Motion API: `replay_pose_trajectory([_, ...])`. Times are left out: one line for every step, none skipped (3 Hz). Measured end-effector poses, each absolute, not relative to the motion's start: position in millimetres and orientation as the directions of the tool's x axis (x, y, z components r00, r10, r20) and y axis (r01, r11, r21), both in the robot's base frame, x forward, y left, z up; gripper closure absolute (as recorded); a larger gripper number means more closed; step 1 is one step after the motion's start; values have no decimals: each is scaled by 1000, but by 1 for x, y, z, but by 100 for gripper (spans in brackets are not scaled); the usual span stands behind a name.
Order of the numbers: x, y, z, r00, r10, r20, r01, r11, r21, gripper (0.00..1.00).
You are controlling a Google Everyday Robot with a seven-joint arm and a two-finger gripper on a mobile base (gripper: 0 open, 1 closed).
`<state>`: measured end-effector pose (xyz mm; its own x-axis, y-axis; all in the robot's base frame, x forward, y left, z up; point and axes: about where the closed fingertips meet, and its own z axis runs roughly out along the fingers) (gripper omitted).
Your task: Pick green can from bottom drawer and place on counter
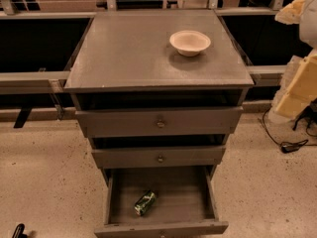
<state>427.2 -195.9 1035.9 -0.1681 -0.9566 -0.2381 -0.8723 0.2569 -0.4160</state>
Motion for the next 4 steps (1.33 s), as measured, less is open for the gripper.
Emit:
replay_pose_trajectory([427,-196,1036,-168,-957,-238,-872,257,-416,0])
replay_pose_trajectory([431,-179,990,-158,-920,-358,-906,279,-319,0])
replay_pose_trajectory([427,-147,903,-179,-840,-512,-937,304,-172,0])
replay_pose_trajectory([394,-91,829,-142,-773,-618,-976,214,-44,0])
